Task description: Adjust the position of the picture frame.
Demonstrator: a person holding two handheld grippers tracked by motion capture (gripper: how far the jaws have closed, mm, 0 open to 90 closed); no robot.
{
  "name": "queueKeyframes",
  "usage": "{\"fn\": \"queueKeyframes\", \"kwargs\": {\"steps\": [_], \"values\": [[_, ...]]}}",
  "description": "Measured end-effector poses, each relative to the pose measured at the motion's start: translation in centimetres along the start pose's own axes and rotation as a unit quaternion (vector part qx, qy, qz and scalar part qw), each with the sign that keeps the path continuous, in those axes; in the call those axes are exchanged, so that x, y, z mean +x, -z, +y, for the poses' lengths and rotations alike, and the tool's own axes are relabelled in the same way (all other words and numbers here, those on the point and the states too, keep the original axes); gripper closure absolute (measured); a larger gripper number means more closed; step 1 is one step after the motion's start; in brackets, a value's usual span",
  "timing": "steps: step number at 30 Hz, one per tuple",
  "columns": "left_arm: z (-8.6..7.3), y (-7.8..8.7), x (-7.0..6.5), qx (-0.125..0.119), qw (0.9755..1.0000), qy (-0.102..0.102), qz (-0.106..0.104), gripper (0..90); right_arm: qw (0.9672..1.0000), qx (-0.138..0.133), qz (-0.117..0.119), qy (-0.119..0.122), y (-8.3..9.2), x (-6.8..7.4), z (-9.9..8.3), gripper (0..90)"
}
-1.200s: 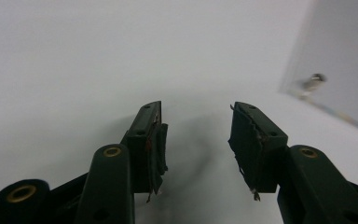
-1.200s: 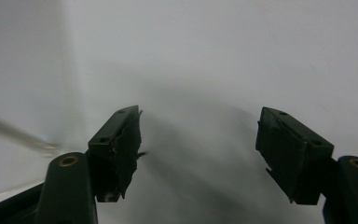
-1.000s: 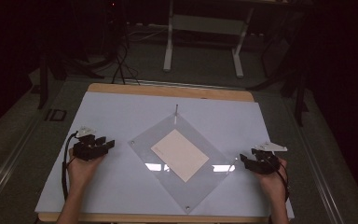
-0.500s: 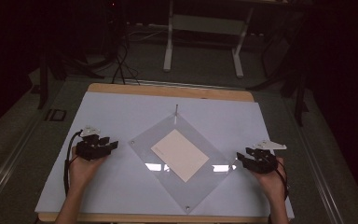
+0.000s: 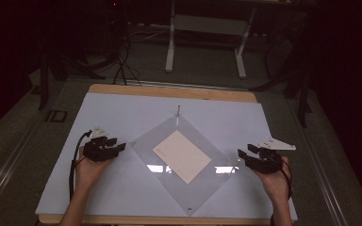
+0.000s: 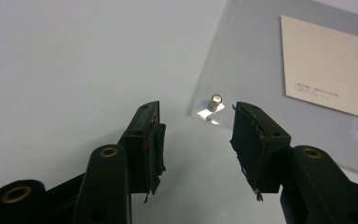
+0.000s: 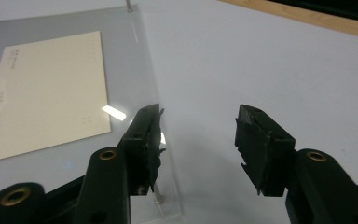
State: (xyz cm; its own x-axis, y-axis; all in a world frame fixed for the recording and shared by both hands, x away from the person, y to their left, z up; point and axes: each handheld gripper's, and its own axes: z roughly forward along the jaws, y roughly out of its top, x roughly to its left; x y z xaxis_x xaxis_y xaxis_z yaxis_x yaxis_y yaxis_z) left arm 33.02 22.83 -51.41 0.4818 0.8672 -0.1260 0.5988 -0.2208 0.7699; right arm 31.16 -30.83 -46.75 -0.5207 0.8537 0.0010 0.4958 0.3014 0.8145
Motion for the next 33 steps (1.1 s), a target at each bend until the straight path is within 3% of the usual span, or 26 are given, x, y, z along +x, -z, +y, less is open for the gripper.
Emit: {"fn": "queueKeyframes", "kwargs": {"steps": [6, 9, 15, 20, 25, 31, 33], "values": [[-0.1, -0.1, 0.2, 0.004, 1.0, -0.002, 0.001, 52.0, 0.9996, -0.003, 0.027, 0.007, 0.5, 0.5, -0.1, 57.2], [-0.1, 0.1, 0.1, 0.004, 1.0, -0.004, 0.002, 52.0, 0.9982, 0.008, 0.056, 0.019, -0.2, 1.2, -1.0, 60.3], [-0.2, -0.2, 0.1, 0.009, 0.9999, -0.009, 0.002, 52.0, 0.9969, 0.036, 0.054, 0.043, -1.6, 2.0, -2.4, 66.5], [-0.2, -0.5, -0.1, 0.012, 0.9998, -0.013, -0.003, 52.0, 0.9972, 0.032, 0.052, 0.045, -1.8, 1.8, -2.9, 70.5], [-0.1, -0.4, -0.4, 0.01, 0.9997, -0.016, -0.014, 52.0, 0.9968, 0.047, 0.048, 0.044, -2.5, 1.3, -3.8, 74.8], [0.1, -0.6, -0.4, 0.006, 0.9995, -0.013, -0.026, 52.4, 0.9977, 0.036, 0.041, 0.039, -2.8, 1.4, -4.1, 84.0], [0.5, -0.7, -0.5, 0.008, 0.9995, -0.019, -0.025, 52.4, 0.9983, 0.038, 0.026, 0.035, -2.7, 1.8, -4.1, 84.7]]}}
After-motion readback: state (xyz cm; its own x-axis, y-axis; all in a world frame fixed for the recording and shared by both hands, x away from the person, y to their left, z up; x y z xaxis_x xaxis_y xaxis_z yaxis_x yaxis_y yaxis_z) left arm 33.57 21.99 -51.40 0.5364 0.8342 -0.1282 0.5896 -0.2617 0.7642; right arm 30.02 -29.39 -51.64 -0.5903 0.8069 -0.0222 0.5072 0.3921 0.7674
